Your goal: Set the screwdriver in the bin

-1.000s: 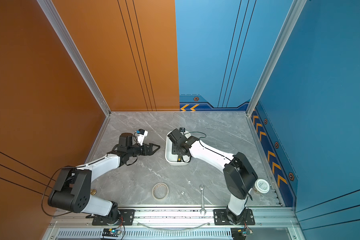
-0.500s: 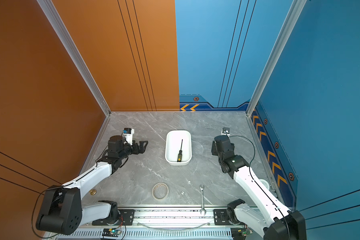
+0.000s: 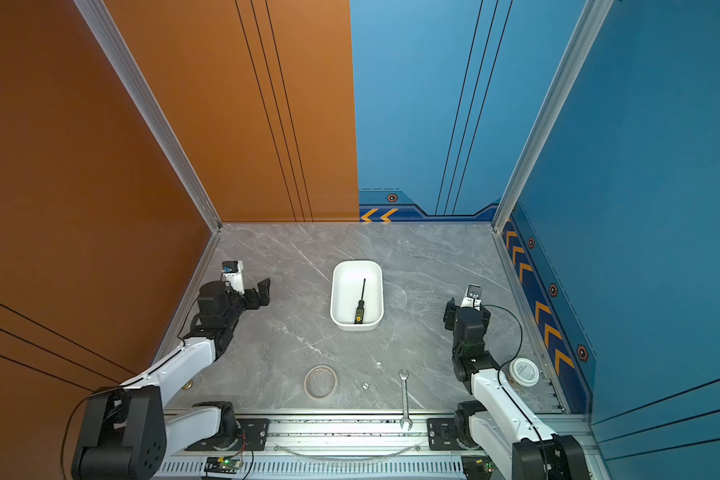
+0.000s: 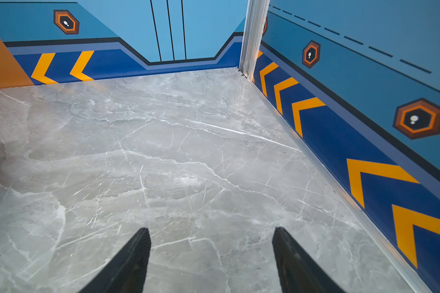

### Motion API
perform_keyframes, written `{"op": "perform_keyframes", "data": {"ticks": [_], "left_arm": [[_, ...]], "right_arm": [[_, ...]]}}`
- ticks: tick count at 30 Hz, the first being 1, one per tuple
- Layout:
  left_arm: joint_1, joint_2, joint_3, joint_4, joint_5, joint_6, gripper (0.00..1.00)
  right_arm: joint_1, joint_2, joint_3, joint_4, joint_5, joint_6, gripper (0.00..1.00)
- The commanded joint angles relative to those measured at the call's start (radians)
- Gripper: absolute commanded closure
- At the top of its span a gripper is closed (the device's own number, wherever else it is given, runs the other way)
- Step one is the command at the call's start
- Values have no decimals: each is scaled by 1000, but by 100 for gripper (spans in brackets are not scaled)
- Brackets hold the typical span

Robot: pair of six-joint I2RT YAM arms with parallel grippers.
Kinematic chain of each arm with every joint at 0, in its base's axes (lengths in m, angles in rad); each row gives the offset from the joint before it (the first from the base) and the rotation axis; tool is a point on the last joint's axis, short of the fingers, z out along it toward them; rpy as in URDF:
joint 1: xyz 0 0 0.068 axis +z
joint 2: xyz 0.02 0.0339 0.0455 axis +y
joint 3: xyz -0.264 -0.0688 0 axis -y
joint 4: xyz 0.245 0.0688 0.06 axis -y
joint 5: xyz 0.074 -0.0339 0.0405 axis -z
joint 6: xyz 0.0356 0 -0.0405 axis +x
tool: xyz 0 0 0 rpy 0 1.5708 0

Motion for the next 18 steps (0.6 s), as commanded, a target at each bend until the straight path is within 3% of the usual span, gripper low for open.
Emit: {"op": "perform_keyframes", "data": {"ticks": [1,8,18], "left_arm": [[7,29,-33,121,-4,62,2],[29,96,-100,314,-8,74,2],[52,113,-121,324,21,49,2]], "right_arm": [[-15,85,-23,239,-49,-38,26],[-23,287,-12,424,-62,-55,25],[-25,431,22,544,-93,-50,25]]}}
